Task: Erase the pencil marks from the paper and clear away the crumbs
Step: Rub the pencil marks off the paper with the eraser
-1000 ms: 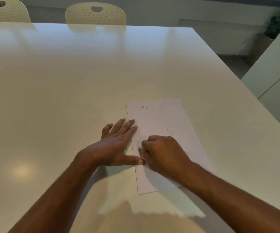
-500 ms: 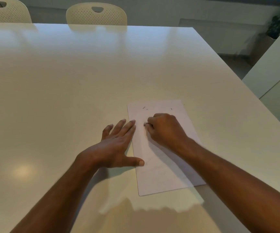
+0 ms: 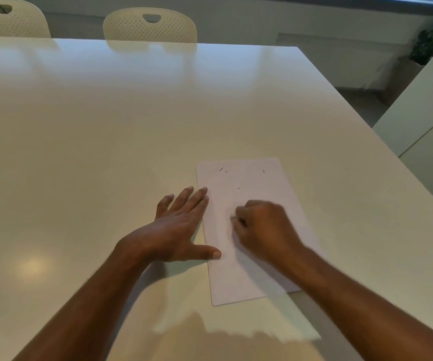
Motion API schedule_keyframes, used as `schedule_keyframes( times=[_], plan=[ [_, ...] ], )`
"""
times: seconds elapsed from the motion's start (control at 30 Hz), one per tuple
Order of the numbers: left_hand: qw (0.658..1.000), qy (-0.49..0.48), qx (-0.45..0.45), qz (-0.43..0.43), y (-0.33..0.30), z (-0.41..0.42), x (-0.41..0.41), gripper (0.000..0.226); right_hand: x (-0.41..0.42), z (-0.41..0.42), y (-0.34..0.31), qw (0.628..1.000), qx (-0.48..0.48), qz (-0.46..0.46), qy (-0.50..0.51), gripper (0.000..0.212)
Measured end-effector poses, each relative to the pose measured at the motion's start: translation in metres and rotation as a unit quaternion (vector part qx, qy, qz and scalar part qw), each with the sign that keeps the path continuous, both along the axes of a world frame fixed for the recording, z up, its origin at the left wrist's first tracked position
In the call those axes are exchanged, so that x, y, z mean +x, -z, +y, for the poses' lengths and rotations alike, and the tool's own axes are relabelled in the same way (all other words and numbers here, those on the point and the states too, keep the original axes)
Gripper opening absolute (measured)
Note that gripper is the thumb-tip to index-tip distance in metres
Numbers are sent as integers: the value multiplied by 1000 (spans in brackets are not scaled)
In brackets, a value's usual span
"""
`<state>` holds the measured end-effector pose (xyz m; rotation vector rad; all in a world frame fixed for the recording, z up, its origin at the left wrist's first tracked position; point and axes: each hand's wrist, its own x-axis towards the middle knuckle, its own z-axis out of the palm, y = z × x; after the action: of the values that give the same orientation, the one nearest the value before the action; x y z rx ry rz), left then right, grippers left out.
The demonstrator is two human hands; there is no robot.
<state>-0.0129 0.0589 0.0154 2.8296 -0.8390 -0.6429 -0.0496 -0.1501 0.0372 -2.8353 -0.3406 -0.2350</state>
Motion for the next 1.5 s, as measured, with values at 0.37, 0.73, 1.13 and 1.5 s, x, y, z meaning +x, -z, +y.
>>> schedule_keyframes(
  times=[0.37,0.73,1.13,1.5],
  plan=[
    [1000,2,2,-1,-2,0,-1,122,-13,-5,-4,1000,-1,-5,12,24],
    [1000,6,10,-6,-1,0,-1,122,-23,6,0,1000,-8,3,-18,18],
    [1000,5,11,3,-2,-1,-1,122,-40,7,2,999,12,22,-35,24],
    [1000,12,10,0,1,0,1,111,-45,9,0,999,9,25,-46,22]
  ],
)
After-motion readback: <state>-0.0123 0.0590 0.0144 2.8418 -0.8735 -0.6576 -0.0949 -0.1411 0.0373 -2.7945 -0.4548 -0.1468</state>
